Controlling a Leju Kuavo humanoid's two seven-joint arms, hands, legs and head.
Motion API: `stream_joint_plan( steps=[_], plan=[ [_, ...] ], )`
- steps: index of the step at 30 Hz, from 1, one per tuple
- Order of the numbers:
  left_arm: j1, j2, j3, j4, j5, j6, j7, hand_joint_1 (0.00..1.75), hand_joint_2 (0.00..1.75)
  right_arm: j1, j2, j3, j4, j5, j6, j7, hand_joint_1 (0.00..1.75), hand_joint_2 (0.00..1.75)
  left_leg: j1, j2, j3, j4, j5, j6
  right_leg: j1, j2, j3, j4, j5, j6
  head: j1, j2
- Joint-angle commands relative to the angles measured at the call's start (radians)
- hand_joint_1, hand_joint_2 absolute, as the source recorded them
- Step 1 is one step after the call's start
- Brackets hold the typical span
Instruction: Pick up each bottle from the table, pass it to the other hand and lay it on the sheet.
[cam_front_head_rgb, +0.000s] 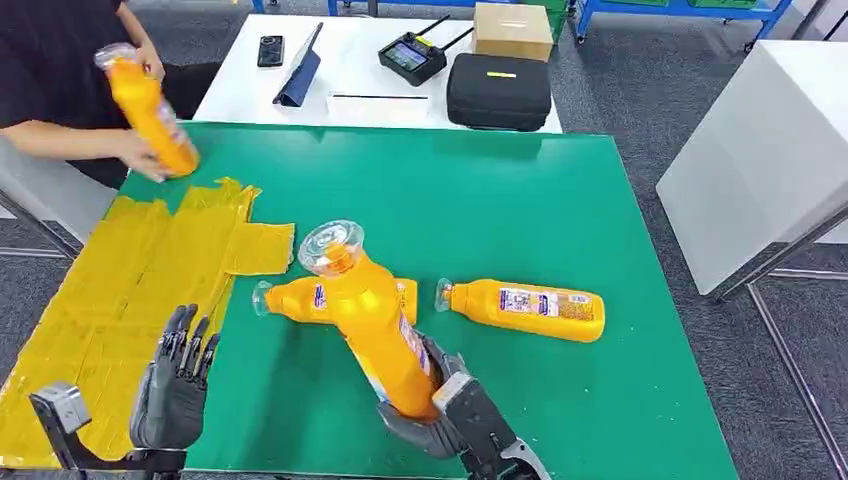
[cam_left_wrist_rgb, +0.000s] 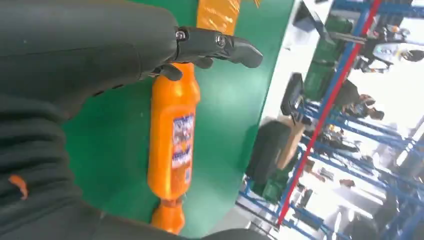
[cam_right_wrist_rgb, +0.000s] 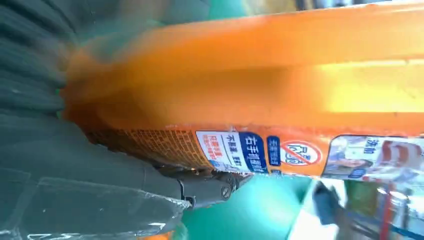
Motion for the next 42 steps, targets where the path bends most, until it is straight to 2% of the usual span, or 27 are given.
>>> stream_joint_plan(
  steps=[1,9,14,17,20,25,32,42],
  plan=[
    [0.001,0.002,-0.068,-0.029,-0.002,0.003,-0.001,0.00,1.75,-0.012,0.007,-0.007,-0.006,0.004,-0.014,-0.007,1.75,1.75,-0.001,-0.002,0.001,0.000,0.000,0.001,0.000,-0.001,0.001,0.001,-0.001,-0.004,0.000,0.000],
    [0.001,0.011,-0.086,-0.035,-0.012,0.003,-0.009,0.00,1.75,-0.023,0.010,0.003,0.016,0.002,-0.017,-0.009,1.75,1.75,-0.001,-0.003,0.001,0.000,-0.001,0.002,0.000,0.000,0.001,0.001,-0.001,-0.005,0.000,0.000],
    [0.012,0.017,-0.216,-0.123,-0.105,0.084,-0.016,0.00,1.75,-0.140,0.084,0.064,0.204,0.058,-0.051,0.020,1.75,1.75,-0.001,0.000,0.001,0.000,-0.001,0.002,0.000,0.002,0.000,0.001,-0.001,-0.006,0.000,0.000],
    [-0.036,0.021,-0.290,-0.126,-0.109,0.111,-0.007,0.00,1.75,-0.248,0.097,0.109,0.329,0.104,-0.027,0.046,1.75,1.75,0.000,0.001,-0.001,-0.001,0.000,0.001,0.001,0.002,-0.002,0.000,0.001,-0.004,0.000,0.000],
    [-0.078,0.007,-0.313,-0.121,-0.107,0.110,0.011,0.00,1.75,-0.302,0.117,0.151,0.404,0.151,-0.011,0.053,1.75,1.75,0.000,-0.001,-0.001,-0.001,0.002,0.001,0.000,0.001,-0.001,0.000,0.001,-0.005,0.000,0.000],
    [-0.087,-0.019,-0.286,-0.121,-0.074,0.103,0.050,0.00,1.75,-0.353,0.141,0.277,0.488,0.275,-0.033,0.078,1.75,1.75,0.000,-0.001,0.000,-0.001,0.001,0.002,0.001,0.002,0.000,0.001,0.000,-0.006,0.000,0.000],
    [-0.077,-0.017,-0.280,-0.128,-0.071,0.100,0.052,0.00,1.75,-0.358,0.143,0.291,0.502,0.285,-0.044,0.082,1.75,1.75,0.000,-0.001,-0.002,-0.001,0.002,0.001,0.001,0.000,-0.001,0.000,0.000,-0.003,0.000,0.000],
    [-0.067,-0.067,-0.211,-0.134,-0.047,0.092,0.069,0.00,1.75,-0.420,0.164,0.500,0.629,0.438,-0.094,0.087,1.75,1.75,0.000,-0.002,-0.002,-0.001,0.002,0.001,0.001,-0.001,-0.002,0.001,0.000,-0.005,0.000,0.000]
  ],
)
